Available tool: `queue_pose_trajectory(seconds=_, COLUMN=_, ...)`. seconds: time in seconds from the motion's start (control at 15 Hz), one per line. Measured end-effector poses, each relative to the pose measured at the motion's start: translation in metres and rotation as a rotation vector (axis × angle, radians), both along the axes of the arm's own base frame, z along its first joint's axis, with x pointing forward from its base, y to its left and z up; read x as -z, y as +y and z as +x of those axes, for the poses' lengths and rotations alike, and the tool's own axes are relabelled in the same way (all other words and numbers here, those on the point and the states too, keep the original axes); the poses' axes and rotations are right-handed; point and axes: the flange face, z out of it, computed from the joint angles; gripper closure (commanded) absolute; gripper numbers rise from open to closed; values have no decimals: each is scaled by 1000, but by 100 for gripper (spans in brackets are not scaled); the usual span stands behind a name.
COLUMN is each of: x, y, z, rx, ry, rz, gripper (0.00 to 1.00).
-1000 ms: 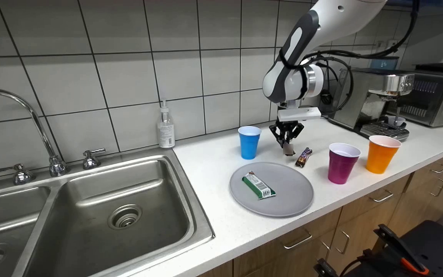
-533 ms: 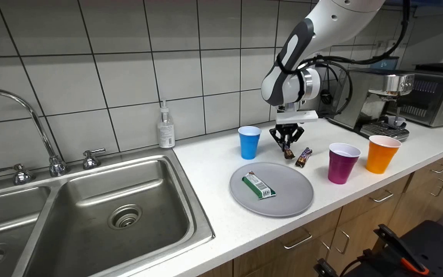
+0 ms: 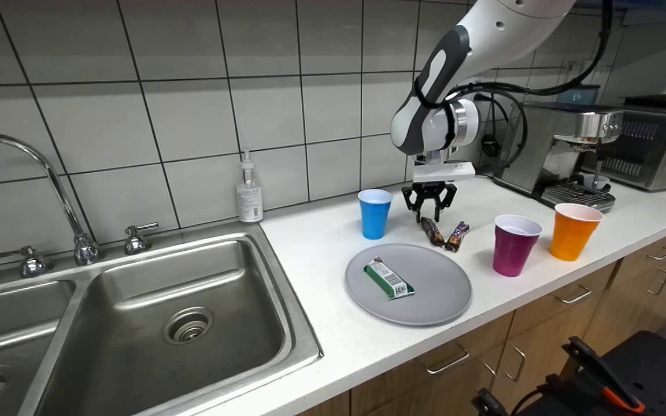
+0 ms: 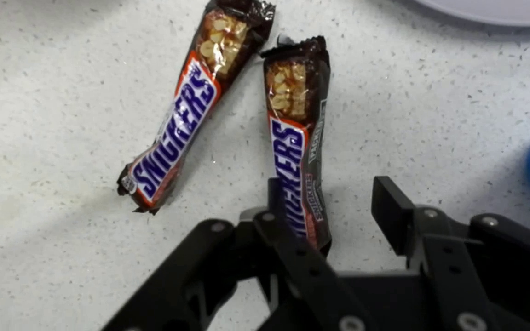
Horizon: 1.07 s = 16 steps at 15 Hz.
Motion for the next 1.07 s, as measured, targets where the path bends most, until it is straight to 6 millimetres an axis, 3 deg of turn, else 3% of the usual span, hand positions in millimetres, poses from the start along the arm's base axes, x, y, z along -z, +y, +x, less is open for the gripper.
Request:
queue_pose_trajectory(seconds=0.13, x=-2, y=2, z=2, rx=-4, ry=-4, rz=-1, gripper=1)
queue_pose_trajectory(seconds=0.2, x=-3, y=3, z=2, rx=-5, ry=-6, rz=-1, gripper=0)
queue_pose_trajectory(seconds=0.6, x=-11, y=8, z=0, rx=-27, ry=-13, rz=1, gripper=0)
queue_pose_trajectory(seconds=1.07, x=-25, y=20, z=-33, rx=-113, ry=-2, rz=22, gripper=0)
